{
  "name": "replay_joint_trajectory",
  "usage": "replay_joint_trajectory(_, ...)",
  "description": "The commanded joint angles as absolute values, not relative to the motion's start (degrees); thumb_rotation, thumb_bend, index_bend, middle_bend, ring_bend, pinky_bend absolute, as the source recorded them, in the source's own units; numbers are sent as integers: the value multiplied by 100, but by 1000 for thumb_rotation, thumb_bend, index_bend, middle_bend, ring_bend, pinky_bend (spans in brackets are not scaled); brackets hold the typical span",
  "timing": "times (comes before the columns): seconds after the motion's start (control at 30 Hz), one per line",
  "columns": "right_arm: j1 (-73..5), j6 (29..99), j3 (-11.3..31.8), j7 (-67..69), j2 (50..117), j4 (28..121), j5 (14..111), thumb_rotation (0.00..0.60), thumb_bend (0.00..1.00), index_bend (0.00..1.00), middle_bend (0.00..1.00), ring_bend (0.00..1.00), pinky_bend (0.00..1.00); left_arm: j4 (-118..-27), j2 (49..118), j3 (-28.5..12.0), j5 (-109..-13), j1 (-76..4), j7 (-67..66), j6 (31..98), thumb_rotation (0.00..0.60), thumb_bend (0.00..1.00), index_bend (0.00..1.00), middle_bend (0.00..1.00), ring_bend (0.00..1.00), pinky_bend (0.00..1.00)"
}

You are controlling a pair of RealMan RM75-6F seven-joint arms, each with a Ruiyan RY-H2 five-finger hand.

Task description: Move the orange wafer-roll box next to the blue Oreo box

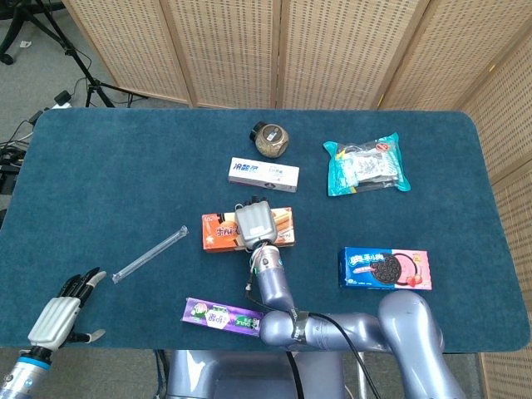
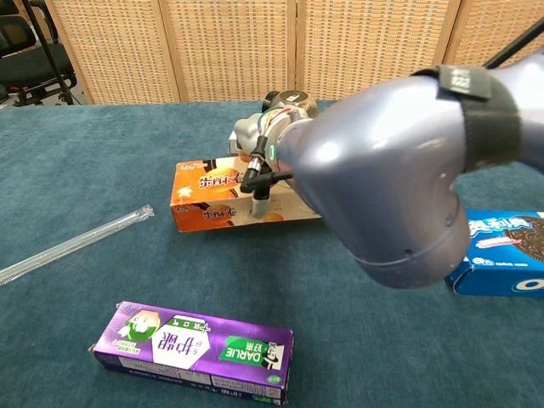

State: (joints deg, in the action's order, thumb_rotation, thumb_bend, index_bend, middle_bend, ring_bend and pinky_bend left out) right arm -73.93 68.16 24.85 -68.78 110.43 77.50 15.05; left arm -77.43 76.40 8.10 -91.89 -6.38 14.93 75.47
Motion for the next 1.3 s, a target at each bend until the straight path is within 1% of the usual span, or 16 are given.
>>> replay_joint_trajectory(0.03,-7231,6894,2366,-6832,10798,8051,1631,600,190,435,306,198,271,-7736,7647,816,-9193,-633,1473,7548,600,131,1,0,104,5)
replay_joint_trajectory(0.3,-6827,6871,2041,-6593,10177,8642,1937,600,193,435,304,198,271,-7747,7684,848,-9238,-605,1332,7588,600,131,1,0,104,5)
replay_joint_trajectory(0.53,-6431,6786,1726,-6186,9634,8917,2330,600,193,435,302,198,271,-7754,7724,904,-9278,-593,1212,7556,600,131,1,0,103,5)
replay_joint_trajectory(0.93,-5983,6401,1490,-5551,8790,8997,2755,600,194,438,299,198,271,-7805,7758,964,-9300,-591,1094,7483,600,132,1,0,104,5)
replay_joint_trajectory(1.07,-5797,6183,1336,-5284,8473,8931,2927,600,194,447,297,198,271,-7824,7766,982,-9315,-583,1048,7485,600,133,1,0,104,5)
replay_joint_trajectory(1.3,-5555,5958,1165,-4935,8119,8838,3009,600,193,447,294,198,271,-7832,7784,1013,-9323,-592,1000,7429,600,133,1,0,104,5)
